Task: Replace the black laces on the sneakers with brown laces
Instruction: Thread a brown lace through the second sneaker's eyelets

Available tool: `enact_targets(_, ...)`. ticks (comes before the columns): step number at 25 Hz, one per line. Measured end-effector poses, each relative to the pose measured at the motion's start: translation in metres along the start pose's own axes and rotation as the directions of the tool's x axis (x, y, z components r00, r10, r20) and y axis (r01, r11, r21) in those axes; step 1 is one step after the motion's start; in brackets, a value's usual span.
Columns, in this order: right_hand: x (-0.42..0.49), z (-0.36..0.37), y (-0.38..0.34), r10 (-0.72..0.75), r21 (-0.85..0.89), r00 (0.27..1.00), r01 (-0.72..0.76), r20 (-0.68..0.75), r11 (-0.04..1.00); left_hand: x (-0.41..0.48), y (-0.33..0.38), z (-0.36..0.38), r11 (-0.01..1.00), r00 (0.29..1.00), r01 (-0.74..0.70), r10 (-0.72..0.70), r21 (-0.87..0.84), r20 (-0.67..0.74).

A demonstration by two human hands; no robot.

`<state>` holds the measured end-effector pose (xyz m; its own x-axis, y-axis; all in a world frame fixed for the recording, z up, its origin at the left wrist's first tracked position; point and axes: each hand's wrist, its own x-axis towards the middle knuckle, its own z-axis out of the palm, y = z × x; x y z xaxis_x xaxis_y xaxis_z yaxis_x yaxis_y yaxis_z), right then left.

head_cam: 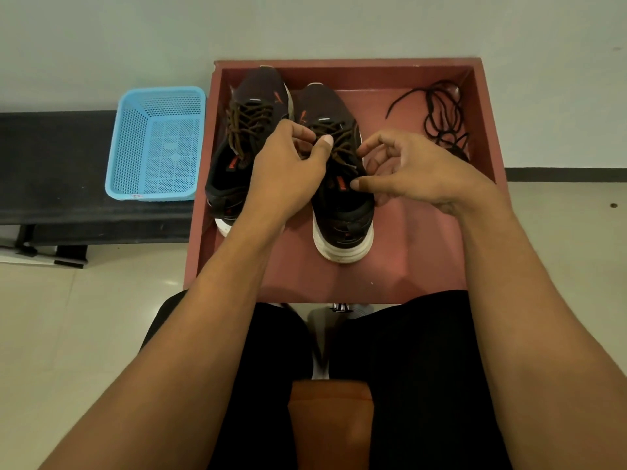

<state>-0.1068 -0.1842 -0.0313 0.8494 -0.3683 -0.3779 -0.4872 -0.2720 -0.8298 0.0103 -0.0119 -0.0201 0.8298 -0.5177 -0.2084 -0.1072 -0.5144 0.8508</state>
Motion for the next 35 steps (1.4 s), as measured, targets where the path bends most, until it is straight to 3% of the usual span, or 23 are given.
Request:
enact_targets(6,0.011,0.013,-0.005,-0.02,-0.096,0.995,0.01,-0.101,0.995,0.001,0.0,0.0,0.997,0.999,-0.04,0.041,0.061,-0.011)
enact_targets(10,0.018,0.02,-0.005,-0.011,-0.041,0.993,0.006,-0.117,0.999,0.001,-0.001,0.002,0.995,0.998,-0.055,0.055,0.08,-0.004)
enact_targets(14,0.024,0.025,-0.004,-0.063,-0.127,0.984,0.042,-0.168,0.991,0.002,0.0,0.004,0.993,0.998,-0.069,0.069,0.095,0.007)
enact_targets(18,0.03,0.026,-0.002,-0.077,-0.101,0.971,0.055,-0.226,0.993,0.006,-0.003,0.006,0.992,0.997,-0.082,0.081,0.095,0.012)
enact_targets(31,0.028,0.023,-0.002,-0.068,-0.078,0.974,0.053,-0.215,0.996,0.01,-0.003,0.008,0.995,0.996,-0.082,0.083,0.063,-0.016)
enact_targets(35,0.018,0.014,-0.01,-0.07,-0.075,0.977,0.056,-0.2,0.996,0.004,0.003,0.007,0.976,0.986,-0.136,0.151,0.167,-0.076)
